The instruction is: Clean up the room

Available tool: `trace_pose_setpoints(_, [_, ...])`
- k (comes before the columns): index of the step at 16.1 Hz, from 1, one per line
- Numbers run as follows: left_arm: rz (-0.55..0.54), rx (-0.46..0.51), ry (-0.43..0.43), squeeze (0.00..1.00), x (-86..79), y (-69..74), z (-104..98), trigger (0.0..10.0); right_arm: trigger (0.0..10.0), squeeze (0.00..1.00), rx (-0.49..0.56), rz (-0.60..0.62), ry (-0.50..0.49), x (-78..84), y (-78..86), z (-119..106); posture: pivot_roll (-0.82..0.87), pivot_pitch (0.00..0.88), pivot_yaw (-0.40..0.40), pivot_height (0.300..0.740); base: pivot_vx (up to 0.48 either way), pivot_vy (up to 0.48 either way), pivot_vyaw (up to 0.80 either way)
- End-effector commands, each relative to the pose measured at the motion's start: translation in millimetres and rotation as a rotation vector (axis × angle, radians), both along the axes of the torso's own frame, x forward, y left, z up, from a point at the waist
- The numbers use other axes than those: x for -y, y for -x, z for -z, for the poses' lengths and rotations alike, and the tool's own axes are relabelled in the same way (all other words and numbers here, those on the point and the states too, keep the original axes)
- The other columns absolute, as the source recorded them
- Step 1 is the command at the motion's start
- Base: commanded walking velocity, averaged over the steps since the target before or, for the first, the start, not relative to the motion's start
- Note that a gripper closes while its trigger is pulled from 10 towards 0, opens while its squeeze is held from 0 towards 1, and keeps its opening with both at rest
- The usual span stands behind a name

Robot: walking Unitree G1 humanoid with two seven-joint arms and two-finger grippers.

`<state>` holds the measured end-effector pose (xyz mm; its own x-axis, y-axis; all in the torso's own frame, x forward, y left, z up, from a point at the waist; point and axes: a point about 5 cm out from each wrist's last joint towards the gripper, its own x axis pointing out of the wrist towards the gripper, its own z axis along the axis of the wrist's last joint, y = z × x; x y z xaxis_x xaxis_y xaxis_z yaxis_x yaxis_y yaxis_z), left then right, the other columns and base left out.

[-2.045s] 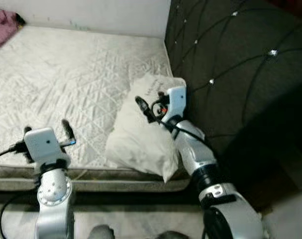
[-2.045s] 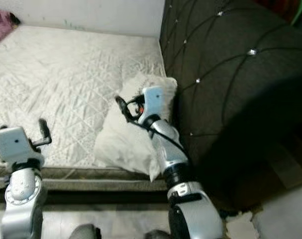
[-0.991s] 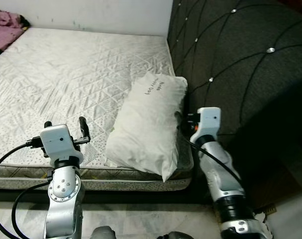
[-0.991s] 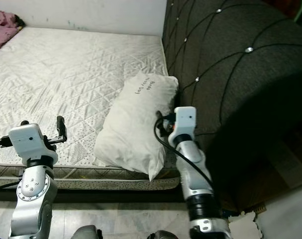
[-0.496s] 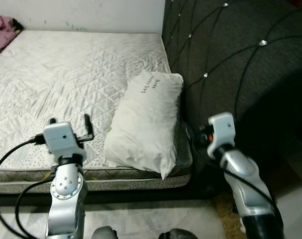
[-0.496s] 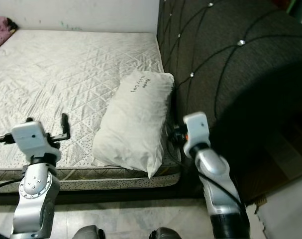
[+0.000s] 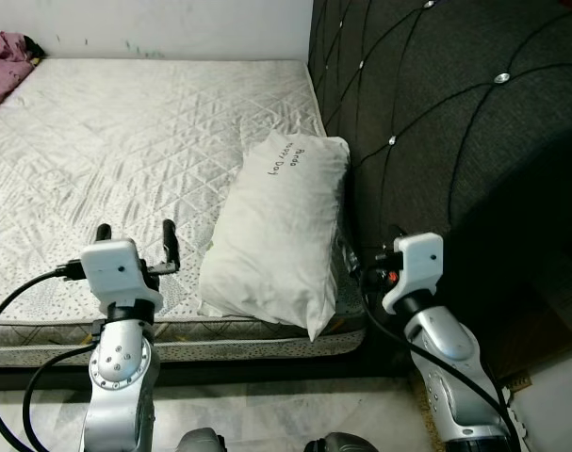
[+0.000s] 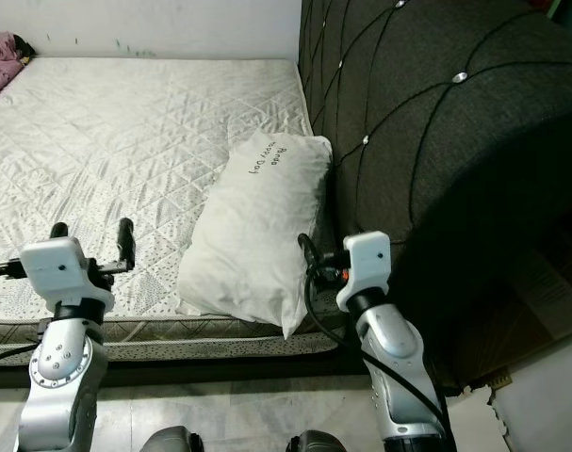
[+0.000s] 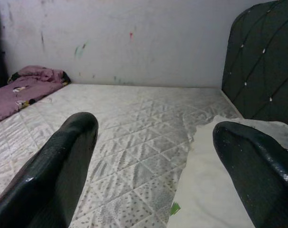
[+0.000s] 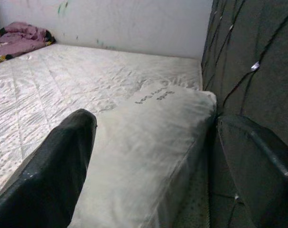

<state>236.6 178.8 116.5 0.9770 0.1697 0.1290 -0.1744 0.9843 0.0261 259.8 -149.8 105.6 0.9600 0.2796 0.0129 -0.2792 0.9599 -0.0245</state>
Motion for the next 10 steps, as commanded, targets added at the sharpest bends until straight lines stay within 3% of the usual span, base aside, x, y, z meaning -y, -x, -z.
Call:
trace_pose_setpoints(1, [-0.023, -0.012, -0.01, 0.0, -3.3, 0.7, 3.2, 10.0, 10.0, 0.0, -0.017, 0.05, 0.05, 15.1, -0.6, 4.2, -0.06, 0.001, -0.008, 0.74, 0.0, 0.0, 0.0])
trace_pose_setpoints(3, [-0.041, -0.056, -0.002, 0.0, -3.7, 2.4, 10.1, 10.0, 10.0, 0.0, -0.032, 0.057, 0.01, 22.4, 2.2, 7.1, -0.06, 0.0, -0.022, 0.74, 0.0, 0.0, 0.0])
trace_pose_setpoints(6, [-0.057, -0.096, 0.012, 0.0, -3.4, 20.4, 20.5, 10.0, 10.0, 0.0, -0.036, 0.011, 0.014, 16.0, 2.4, 10.8, -0.04, 0.002, -0.025, 0.74, 0.0, 0.0, 0.0])
trace_pose_setpoints(7, [-0.12, -0.147, 0.035, 0.0, -11.6, 33.8, 28.8, 10.0, 10.0, 0.0, -0.044, 0.026, 0.009, 18.4, 2.4, 12.8, -0.03, 0.006, -0.026, 0.74, 0.0, 0.0, 0.0])
trace_pose_setpoints(10, [-0.108, -0.204, 0.062, 0.0, -10.8, 33.9, 38.3, 10.0, 10.0, 0.0, -0.064, 0.018, -0.018, 18.8, 4.8, 18.3, -0.04, 0.005, -0.012, 0.74, 0.0, 0.0, 0.0])
